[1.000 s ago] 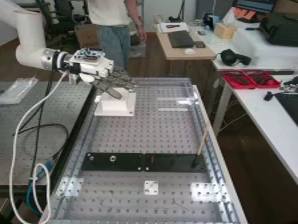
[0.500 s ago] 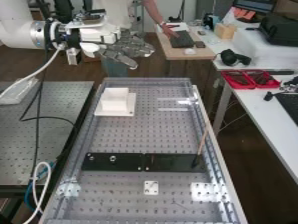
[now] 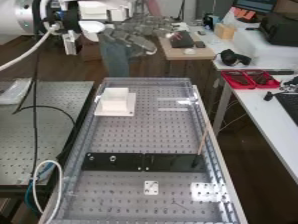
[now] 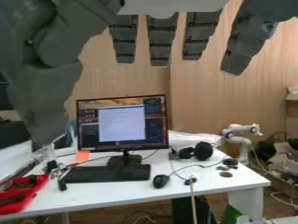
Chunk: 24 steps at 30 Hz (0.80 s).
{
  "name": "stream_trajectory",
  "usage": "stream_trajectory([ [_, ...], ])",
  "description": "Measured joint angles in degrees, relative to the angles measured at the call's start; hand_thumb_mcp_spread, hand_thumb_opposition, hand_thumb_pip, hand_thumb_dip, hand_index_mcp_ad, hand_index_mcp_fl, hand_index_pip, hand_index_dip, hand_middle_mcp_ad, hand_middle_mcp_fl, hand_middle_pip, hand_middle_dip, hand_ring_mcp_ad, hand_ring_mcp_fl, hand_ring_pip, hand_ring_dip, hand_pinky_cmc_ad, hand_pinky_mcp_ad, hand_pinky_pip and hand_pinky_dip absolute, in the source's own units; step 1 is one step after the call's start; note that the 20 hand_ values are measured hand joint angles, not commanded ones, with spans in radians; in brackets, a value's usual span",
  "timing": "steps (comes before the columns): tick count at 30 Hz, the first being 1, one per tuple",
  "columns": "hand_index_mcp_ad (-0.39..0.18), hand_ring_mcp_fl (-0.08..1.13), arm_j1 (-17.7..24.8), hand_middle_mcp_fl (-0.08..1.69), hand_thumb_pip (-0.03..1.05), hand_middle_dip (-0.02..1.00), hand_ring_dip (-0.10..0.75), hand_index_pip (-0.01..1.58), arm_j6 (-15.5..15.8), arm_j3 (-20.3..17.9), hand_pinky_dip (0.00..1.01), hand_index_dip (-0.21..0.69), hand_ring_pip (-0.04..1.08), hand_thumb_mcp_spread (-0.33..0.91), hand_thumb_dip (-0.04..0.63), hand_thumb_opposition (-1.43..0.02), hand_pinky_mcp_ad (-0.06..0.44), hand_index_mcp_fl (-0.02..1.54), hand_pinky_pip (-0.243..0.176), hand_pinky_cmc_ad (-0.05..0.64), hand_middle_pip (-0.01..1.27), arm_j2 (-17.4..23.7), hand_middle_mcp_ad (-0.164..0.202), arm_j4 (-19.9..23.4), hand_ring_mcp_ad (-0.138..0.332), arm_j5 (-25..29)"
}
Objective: Grab the bearing and place it in the white container
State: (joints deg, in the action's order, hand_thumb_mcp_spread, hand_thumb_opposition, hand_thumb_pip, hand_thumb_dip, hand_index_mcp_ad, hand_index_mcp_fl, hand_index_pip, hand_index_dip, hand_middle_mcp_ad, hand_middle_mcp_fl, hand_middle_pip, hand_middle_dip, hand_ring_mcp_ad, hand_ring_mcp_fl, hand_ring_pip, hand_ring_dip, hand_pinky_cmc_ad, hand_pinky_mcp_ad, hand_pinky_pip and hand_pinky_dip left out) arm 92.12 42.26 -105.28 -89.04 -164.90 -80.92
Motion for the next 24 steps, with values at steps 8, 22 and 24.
stream_trajectory([
  [8,-0.103,-0.01,-6.77,0.02,0.5,0.14,0.051,0.12,0.04,5.77,0.27,0.134,0.08,0.27,0.157,-0.7,0.295,0.06,-0.093,0.393,0.13,-4.0,0.052,-2.95,0.126,-6.11],
  [22,-0.106,-0.01,-7.83,0.02,0.49,0.14,0.051,0.1,-0.14,6.57,0.26,0.093,0.08,0.25,0.141,-0.68,0.295,0.06,-0.093,0.394,0.13,-4.66,0.052,-4.08,0.126,-7.86],
  [24,-0.103,-0.01,-7.89,0.02,0.49,0.14,0.051,0.1,-0.29,6.43,0.26,0.093,0.08,0.25,0.141,-0.68,0.295,0.06,-0.093,0.393,0.13,-4.45,0.052,-4.04,0.126,-8.07],
])
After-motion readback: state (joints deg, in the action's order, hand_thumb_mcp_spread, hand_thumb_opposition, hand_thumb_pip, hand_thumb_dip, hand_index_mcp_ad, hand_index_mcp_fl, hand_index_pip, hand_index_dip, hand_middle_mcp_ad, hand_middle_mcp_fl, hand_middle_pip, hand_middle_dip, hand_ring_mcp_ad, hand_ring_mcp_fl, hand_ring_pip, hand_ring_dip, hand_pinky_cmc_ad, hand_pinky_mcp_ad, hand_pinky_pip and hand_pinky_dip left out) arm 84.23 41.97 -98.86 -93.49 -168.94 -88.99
